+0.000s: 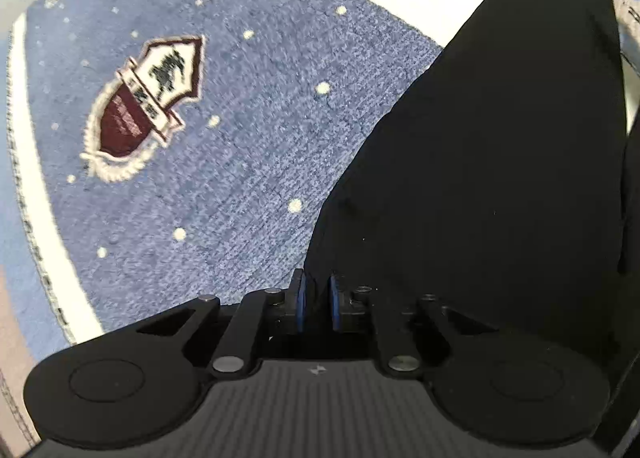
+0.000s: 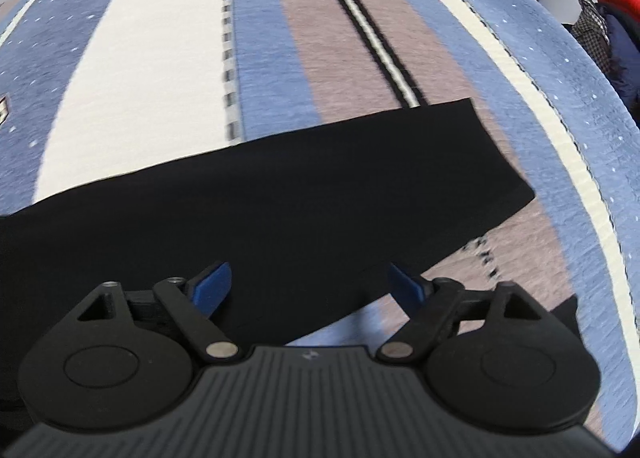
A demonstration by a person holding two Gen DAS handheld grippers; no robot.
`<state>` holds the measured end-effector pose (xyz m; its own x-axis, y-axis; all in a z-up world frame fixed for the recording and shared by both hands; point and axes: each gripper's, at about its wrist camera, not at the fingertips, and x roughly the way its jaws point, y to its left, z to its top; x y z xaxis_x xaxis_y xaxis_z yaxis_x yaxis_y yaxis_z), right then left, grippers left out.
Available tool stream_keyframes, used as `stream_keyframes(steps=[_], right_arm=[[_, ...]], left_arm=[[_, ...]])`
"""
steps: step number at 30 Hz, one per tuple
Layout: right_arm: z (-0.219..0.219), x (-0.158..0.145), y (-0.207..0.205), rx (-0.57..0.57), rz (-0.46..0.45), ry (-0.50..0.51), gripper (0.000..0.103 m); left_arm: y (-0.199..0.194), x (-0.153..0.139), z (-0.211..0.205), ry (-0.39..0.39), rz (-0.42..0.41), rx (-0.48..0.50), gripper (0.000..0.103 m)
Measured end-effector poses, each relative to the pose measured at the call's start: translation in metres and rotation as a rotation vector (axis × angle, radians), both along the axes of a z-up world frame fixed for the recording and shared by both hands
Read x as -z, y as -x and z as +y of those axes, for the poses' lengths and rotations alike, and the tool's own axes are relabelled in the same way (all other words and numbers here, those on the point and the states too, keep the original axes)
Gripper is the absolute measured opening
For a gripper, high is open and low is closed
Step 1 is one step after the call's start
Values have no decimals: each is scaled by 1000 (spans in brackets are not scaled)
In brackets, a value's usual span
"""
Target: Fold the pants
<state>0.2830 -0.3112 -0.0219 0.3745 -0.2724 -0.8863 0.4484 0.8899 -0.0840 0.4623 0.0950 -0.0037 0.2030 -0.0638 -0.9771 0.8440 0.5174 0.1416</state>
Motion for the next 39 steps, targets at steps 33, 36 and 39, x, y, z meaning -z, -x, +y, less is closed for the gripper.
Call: stream_keyframes(steps=[33,36,39], right_arm=[[-41,41,-150,-1006,423,-63,5],[-34,32,-125,-987,387,-10,4],[-24,24,-95,-959,347,73,4]], left_arm=[[65,-26,-10,37,-283,-288,12],[74,-36,-9,40,-301,-312,12],[85,-47,-5,45,-304,-351,12]])
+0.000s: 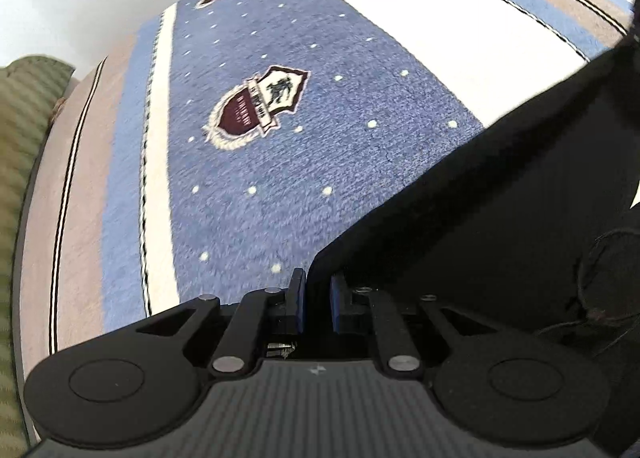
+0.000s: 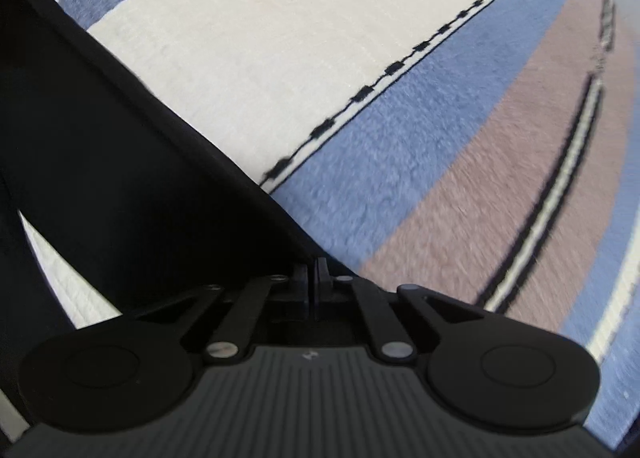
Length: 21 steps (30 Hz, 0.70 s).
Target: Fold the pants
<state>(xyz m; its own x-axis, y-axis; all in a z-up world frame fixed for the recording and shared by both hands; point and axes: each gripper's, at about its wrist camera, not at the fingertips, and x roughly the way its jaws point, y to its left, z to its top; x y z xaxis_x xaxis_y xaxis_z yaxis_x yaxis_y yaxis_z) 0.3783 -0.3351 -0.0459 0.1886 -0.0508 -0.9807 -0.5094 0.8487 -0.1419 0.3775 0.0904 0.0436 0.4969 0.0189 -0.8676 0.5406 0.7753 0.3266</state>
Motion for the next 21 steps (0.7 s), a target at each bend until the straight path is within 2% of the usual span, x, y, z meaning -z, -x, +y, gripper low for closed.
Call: stream_keyframes(steps=[3,7,11,15,21], right_arm=[[7,-15,28,66,-83,32,4],[14,-32,65,128,-133,44,4],[25,-43,109,179,-147,44,4],[35,-43,149,231,-140,23,4],[50,-41,187,258,-155,0,4]], left_arm=[[15,-9,6,6,-2,-27,13],[43,-16,12,-8,7,-45,13],[74,-18,18,-47,13,-64,13],[98,-19,34,-69,41,-126,13],[129,-19,46,-77,35,-169,13]])
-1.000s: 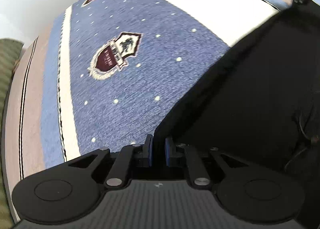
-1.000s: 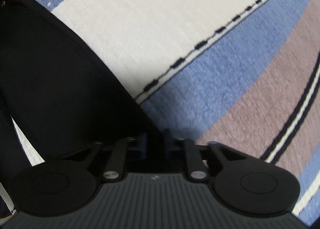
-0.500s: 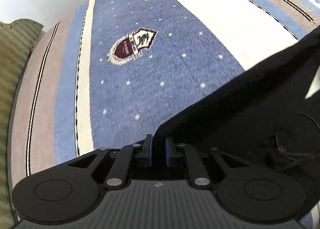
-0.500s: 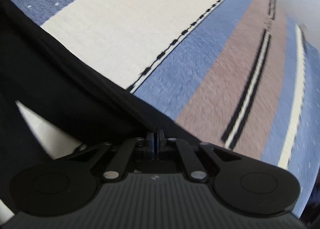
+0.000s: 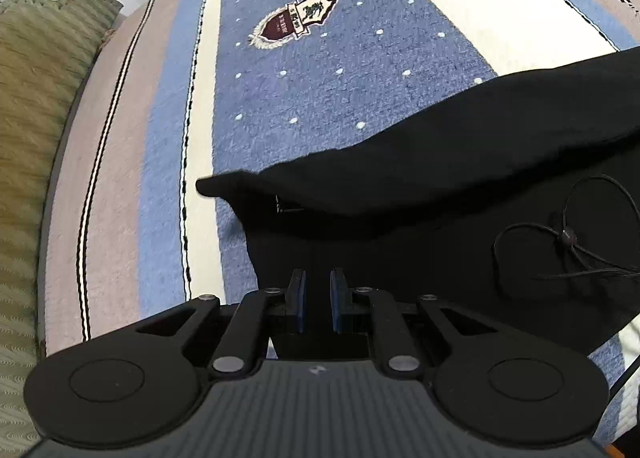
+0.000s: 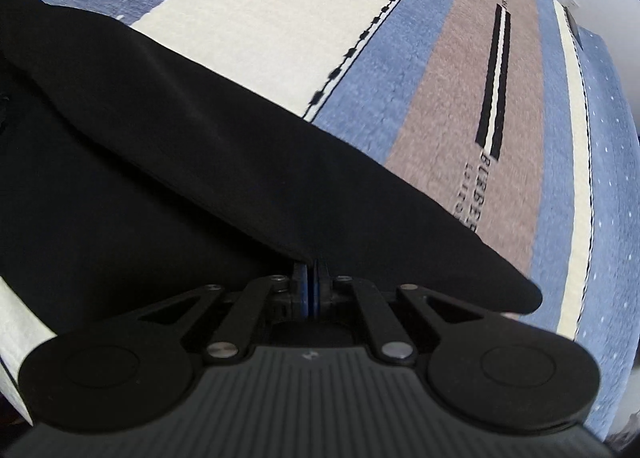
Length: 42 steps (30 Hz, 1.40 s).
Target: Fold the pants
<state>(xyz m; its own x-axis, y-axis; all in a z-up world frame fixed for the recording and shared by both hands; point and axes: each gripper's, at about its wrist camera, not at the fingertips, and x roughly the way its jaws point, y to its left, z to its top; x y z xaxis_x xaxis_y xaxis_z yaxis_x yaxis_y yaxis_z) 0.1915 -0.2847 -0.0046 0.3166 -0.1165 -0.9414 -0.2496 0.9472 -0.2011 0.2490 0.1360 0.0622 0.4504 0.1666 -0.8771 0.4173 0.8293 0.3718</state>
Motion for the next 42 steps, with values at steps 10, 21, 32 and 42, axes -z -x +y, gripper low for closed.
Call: stream_keyframes(steps=[10,21,32,42], right_arm=[[14,-4,30,-13,-35,10,4],[18,-4,30,-12,-31,27,4],[21,-5,28,-15,-29,48,4],[26,-9,43,-28,-31,49,4]], left_arm=[[-45,-12,27,471,118,-235,25],[-104,48,84,781,179,-711,73],[-96,71,109,838,192,-898,14],[-48,45,138,908,170,-922,14]])
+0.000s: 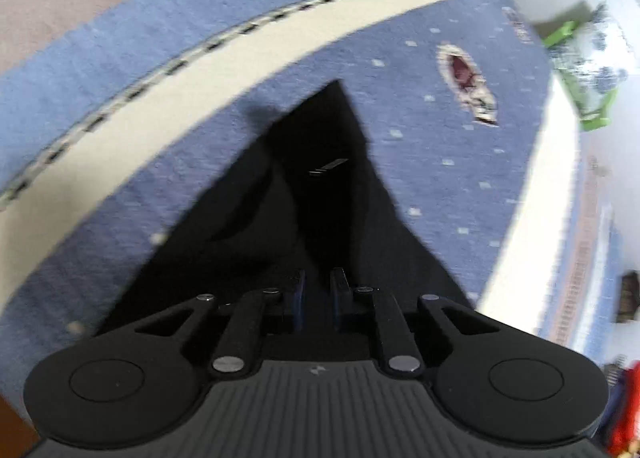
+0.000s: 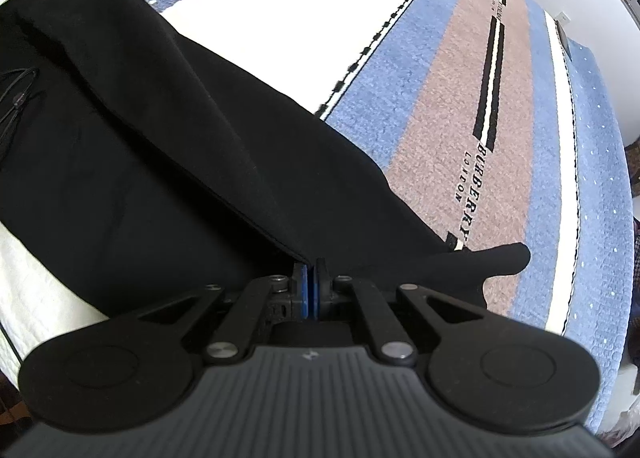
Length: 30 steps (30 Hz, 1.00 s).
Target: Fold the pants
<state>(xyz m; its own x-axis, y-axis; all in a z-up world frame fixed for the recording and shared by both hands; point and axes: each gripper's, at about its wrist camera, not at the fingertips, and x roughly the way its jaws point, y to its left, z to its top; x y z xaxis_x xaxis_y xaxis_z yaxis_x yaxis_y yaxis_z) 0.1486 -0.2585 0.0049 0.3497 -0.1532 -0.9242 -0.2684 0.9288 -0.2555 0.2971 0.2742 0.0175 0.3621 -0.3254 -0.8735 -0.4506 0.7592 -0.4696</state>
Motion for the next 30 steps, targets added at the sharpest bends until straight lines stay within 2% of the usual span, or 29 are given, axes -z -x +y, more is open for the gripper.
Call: stream_keyframes(steps=[4,6,7,9,12,14,16,17,19,20,22,24,26,27,28,29,30], right_arm=[[0,2,0,-7,3,-1,4],[1,2,-1,-14,4,5,4],[1,2,-2,-17,4,7,4],[2,0,-2,-23,-1,11,4],[2,-1,-2,-19,-3,11,4],[2,-1,-2,-14,-3,10,4],[4,-1,-1,-14,0,11,4],[4,-1,-1,-14,-1,11,4],[3,-1,-2,-9,-2,5,4],[2,0,-2,-7,-1,3,4],[1,2,-3,-5,3,0,4],[2,4,-3,-6,3,4,4],[4,5,-2,-8,6,5,4],[4,6,-1,-11,10,6,4],[5,6,0,-15,13,7,4],[6,7,0,-18,15,8,4],[7,7,1,-21,17,10,4]], left_arm=[[-27,4,-16,15,-41,55,18],[-44,13,-24,7,-17,47,33],[-51,18,-27,14,-18,44,36],[-61,26,-29,2,3,5,34],[-66,36,-27,72,5,-53,34],[-62,36,-25,64,60,-65,34],[-47,25,-20,31,63,-65,36],[-39,21,-17,13,62,-70,39],[-31,20,-9,-3,58,-103,60],[-31,23,-6,-13,63,-120,74],[-37,30,-1,5,67,-153,74],[-50,33,-3,45,22,-155,74],[-61,31,-9,13,1,-131,70],[-67,30,-13,-3,0,-110,45],[-71,31,-15,-5,6,-91,25],[-74,32,-17,-5,28,-78,10],[-73,32,-17,-6,44,-88,10]])
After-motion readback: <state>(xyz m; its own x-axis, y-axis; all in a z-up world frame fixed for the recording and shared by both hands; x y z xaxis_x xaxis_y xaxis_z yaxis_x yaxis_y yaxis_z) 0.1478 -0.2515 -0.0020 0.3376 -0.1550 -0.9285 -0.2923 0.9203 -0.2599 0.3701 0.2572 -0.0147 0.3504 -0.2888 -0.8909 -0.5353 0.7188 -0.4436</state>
